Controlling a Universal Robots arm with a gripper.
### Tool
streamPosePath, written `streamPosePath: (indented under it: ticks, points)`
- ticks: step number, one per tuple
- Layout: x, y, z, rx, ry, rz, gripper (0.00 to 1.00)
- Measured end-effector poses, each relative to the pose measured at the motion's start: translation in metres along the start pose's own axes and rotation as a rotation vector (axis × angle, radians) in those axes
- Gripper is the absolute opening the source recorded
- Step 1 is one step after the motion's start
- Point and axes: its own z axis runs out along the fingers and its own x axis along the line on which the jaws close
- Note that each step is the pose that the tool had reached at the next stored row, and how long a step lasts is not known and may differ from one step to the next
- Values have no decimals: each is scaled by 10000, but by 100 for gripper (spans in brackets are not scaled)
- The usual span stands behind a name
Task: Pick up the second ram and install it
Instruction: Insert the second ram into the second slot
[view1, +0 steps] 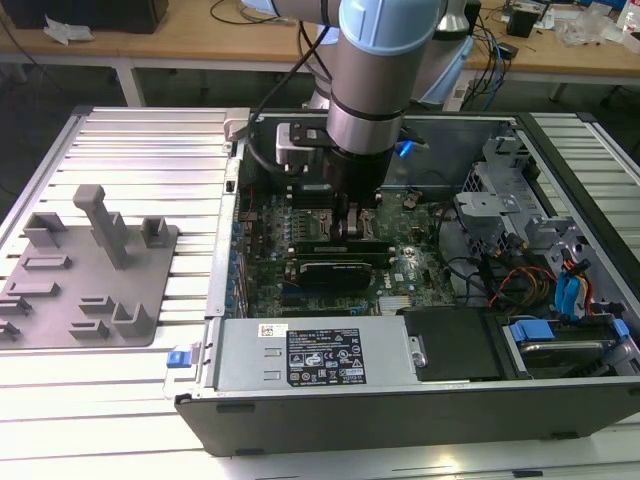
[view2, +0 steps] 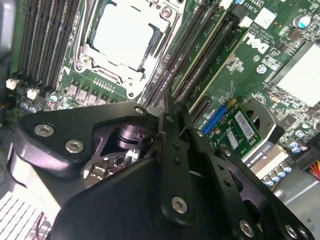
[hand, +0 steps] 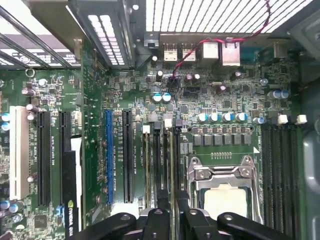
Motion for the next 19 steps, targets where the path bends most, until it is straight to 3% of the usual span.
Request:
streamPosePath:
  ticks: [4, 7, 8, 19]
  points:
    - [-2, -92, -4, 1, -2, 1, 17]
    - [-2, -92, -4, 0, -5, 0, 17]
    - [-2, -92, -4, 0, -6, 0, 8]
    - [-7, -91, -23, -1, -37, -2, 8]
